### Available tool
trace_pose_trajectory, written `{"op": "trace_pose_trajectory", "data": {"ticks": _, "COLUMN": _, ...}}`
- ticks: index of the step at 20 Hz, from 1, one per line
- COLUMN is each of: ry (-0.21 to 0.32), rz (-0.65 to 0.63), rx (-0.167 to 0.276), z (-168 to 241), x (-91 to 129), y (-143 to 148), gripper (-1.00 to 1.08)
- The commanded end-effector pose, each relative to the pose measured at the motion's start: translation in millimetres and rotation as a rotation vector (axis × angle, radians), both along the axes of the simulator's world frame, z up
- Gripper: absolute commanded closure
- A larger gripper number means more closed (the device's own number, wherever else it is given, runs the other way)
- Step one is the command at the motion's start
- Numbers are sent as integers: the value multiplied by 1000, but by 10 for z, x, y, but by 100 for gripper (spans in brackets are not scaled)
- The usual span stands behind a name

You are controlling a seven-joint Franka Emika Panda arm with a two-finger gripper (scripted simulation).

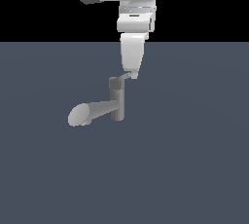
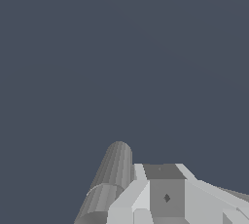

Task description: Turn on the faucet by rotating a designated handle.

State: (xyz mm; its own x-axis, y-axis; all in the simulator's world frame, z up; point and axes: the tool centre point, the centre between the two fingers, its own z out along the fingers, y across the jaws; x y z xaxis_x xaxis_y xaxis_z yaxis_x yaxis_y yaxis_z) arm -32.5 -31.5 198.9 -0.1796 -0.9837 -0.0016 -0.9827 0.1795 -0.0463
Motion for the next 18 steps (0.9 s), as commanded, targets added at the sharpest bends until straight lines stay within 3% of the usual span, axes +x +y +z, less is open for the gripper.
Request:
{"op": "trace_pose_trajectory", "data": {"ticks": 1, "ry": 35, "rz": 16, "rx": 5, "z": -132, "x": -180, "y": 175, "gripper": 108}}
{"op": "trace_pose_trajectory", "data": {"ticks": 6, "ry": 45, "rz": 13, "rx": 6, "z": -168, "x": -360, "y": 314, "gripper": 108}}
{"op": "trace_pose_trajectory", "data": {"ticks": 7, "ry": 45, "rz": 13, "rx": 6, "z": -168, "x": -360, "y": 314, "gripper": 108}}
{"op": "trace_pose_trajectory", "data": {"ticks": 8, "ry": 3, "rz": -3, "rx": 1, "z": -4, "x": -208, "y": 196, "gripper": 108}}
{"op": "trace_pose_trajectory", "data": {"ticks": 18, "ry": 34, "rz": 8, "rx": 5, "z": -125, "x": -271, "y": 804, "gripper": 108}}
